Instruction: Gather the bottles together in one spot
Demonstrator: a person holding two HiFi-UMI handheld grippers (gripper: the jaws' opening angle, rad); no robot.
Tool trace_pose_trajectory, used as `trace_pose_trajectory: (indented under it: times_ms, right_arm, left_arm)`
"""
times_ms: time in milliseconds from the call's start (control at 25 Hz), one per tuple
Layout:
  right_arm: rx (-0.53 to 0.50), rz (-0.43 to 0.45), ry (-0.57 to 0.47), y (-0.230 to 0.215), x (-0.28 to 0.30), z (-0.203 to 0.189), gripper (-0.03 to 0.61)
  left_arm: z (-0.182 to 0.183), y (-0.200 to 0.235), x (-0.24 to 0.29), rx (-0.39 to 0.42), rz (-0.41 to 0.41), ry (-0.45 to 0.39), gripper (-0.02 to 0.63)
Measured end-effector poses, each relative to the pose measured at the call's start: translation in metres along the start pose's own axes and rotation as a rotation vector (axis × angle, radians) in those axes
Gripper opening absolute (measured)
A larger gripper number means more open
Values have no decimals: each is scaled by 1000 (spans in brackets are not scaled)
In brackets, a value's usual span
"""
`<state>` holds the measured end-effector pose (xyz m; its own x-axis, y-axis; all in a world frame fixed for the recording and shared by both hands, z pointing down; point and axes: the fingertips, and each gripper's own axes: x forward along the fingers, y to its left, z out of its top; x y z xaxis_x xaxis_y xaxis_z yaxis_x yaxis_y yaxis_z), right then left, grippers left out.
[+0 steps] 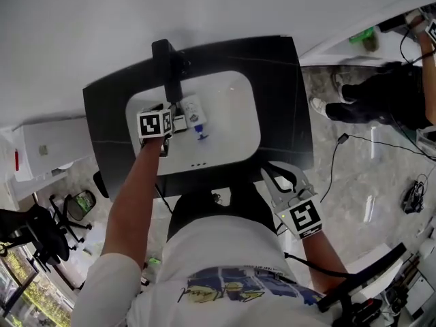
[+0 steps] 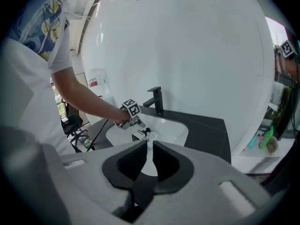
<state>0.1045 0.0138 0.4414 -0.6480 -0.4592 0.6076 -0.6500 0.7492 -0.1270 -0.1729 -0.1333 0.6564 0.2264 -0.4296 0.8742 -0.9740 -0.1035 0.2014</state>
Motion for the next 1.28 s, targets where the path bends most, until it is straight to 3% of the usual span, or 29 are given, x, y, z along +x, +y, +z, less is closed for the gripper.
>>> trace_pose_trajectory:
  times_ms: [360,520,1280]
  right_arm:
    - [28,-32,36,7,13,2,40]
    - [56,-37,50,10,17,-6,40]
    - [67,-64,76,13,16,-15,40]
  left_arm:
    - [-9,3,40,-45,-75,77,175]
    - [-22,9,50,-70,-74,149,175]
    - [-20,8,68,-133,-123,154,149]
